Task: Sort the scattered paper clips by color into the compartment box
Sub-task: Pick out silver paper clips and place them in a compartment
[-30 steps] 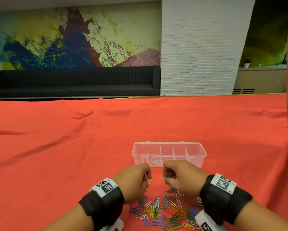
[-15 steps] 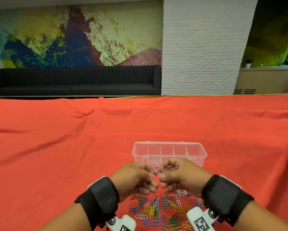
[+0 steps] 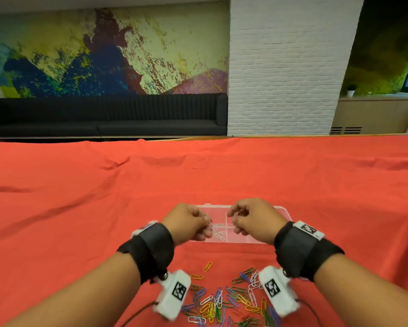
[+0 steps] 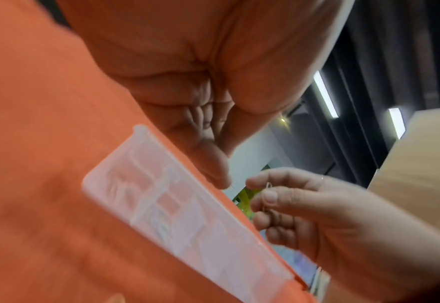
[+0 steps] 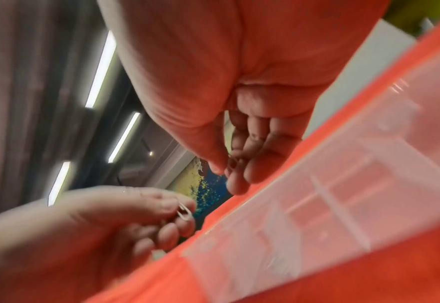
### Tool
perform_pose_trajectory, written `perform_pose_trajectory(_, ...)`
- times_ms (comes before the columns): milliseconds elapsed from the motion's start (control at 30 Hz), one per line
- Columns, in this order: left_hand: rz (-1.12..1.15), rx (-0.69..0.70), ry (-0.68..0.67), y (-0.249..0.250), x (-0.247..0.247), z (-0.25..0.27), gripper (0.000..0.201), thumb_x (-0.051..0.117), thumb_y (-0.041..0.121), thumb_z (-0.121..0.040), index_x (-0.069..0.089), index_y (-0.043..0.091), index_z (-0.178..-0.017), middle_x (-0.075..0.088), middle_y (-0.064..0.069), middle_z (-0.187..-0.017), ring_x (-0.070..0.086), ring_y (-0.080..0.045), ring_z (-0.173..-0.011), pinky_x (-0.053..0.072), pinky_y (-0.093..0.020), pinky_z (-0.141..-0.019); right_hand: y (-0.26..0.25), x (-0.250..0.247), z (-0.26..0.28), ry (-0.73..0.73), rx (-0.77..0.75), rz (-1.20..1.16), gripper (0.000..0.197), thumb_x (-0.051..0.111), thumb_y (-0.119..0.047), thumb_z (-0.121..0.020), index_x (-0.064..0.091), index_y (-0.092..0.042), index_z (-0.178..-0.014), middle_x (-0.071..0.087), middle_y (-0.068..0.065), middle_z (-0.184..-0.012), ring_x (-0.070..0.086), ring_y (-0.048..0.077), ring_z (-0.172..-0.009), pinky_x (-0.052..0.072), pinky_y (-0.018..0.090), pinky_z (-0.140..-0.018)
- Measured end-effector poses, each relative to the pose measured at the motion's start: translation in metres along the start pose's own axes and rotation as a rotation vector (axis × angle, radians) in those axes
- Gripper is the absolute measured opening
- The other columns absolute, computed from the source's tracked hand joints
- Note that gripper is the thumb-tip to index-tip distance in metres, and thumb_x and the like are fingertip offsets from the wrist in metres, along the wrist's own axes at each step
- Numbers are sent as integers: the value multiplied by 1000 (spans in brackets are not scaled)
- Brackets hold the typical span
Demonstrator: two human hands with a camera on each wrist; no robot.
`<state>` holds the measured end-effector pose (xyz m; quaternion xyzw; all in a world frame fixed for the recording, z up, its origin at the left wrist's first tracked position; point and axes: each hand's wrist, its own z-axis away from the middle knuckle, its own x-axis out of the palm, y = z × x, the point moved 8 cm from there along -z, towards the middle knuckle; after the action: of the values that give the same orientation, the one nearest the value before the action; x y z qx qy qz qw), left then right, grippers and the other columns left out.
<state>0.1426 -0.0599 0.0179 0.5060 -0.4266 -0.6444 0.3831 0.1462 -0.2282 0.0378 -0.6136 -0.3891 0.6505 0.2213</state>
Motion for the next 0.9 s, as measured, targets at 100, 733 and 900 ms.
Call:
perform_pose_trajectory(100, -181, 41, 46, 14, -1, -29, 17, 50, 2, -97, 61, 3, -85, 65, -12, -70, 63, -13, -53, 55, -28, -56, -7, -4, -26, 38, -45, 290, 20, 59, -17, -88, 70, -25, -103, 73, -1, -80, 66, 17, -76, 50, 26, -70)
perform_pose_trajectory(733, -1171, 280, -406, -32, 41, 80, 27, 60, 38, -78, 66, 29, -104, 70, 9, -94, 63, -10, -83, 47, -23, -69, 75, -2, 88, -391, 39, 749, 35, 74, -38, -69, 62, -27, -100, 62, -12, -87, 59, 12, -80, 49, 31, -73)
perform_pose_trajectory(900, -1128, 268, -365, -43, 40, 77, 22, 56, 35, -85, 68, 26, -101, 71, 6, -92, 62, -12, -80, 51, -28, -74, 79, 4, 93, -358, 48, 675, 23, 74, -29, -72, 60, -29, -89, 65, -10, -85, 56, 8, -73, 47, 26, -70)
